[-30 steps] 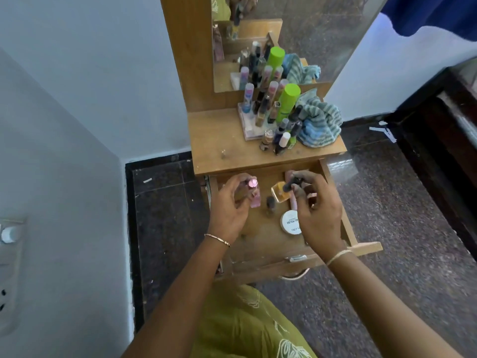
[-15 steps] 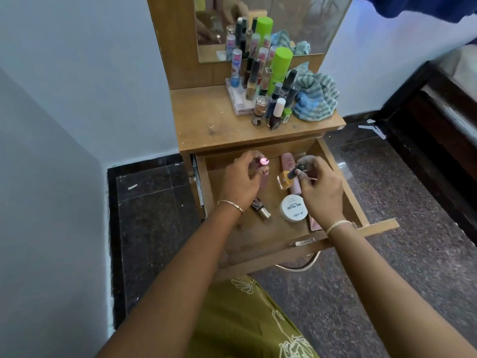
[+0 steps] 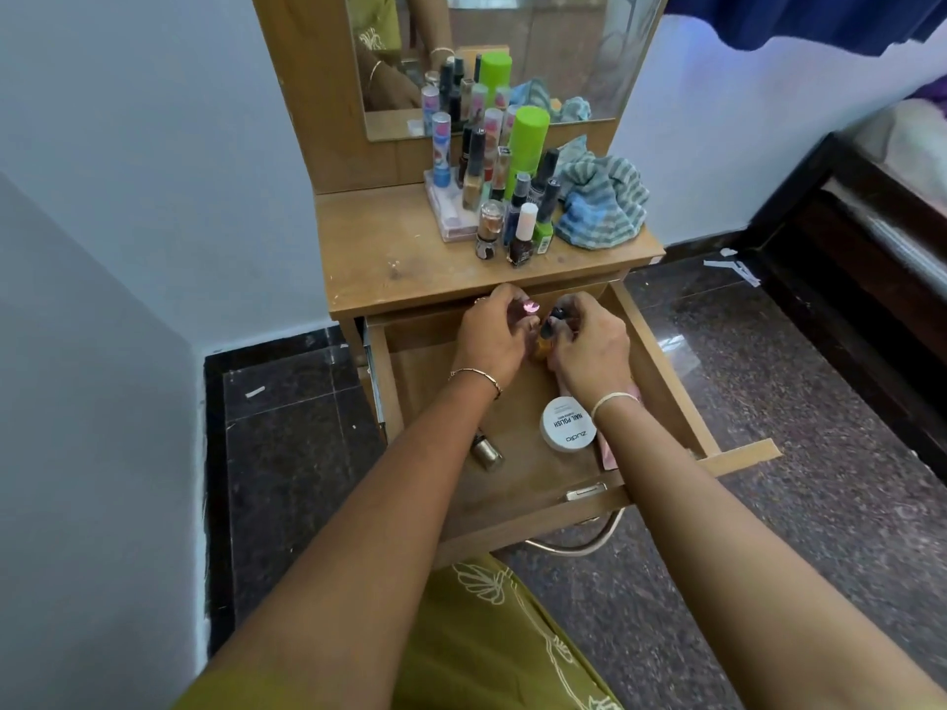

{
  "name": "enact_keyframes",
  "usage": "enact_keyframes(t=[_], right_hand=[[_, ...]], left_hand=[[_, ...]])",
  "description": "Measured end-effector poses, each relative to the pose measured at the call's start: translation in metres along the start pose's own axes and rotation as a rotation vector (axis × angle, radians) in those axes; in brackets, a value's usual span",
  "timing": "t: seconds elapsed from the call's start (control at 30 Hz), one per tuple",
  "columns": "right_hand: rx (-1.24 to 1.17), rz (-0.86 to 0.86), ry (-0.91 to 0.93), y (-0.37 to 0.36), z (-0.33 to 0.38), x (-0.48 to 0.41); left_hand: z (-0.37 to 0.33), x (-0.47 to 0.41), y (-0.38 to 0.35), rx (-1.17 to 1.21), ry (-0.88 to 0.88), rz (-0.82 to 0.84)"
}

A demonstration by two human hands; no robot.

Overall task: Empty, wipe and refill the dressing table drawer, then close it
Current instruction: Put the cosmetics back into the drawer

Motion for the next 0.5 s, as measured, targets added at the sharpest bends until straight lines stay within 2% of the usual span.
enact_keyframes(t=[0.27, 0.43, 0.5], right_hand=[[-0.009, -0.005, 0.066, -0.01, 0.004, -0.01], [0.0, -0.005, 0.095, -0.011, 0.007, -0.01], [0.011, 0.009, 0.104, -0.01, 0.006, -0.009]], left_hand=[[0.002, 0.005, -0.009, 0.042, 0.031, -0.12], [0.01, 0.01, -0.001, 0.02, 0.12, -0.069], [0.013, 0.017, 0.008, -0.137, 0.082, -0.014]])
Point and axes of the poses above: each hand's wrist, its own x-axis away from the middle knuckle, its own y-axis out of the back of the hand, z = x × y, the point moved 4 cm from there along -x, towards the middle knuckle, and after that the axes turned 4 degrees about -z, right-handed, at the moved point
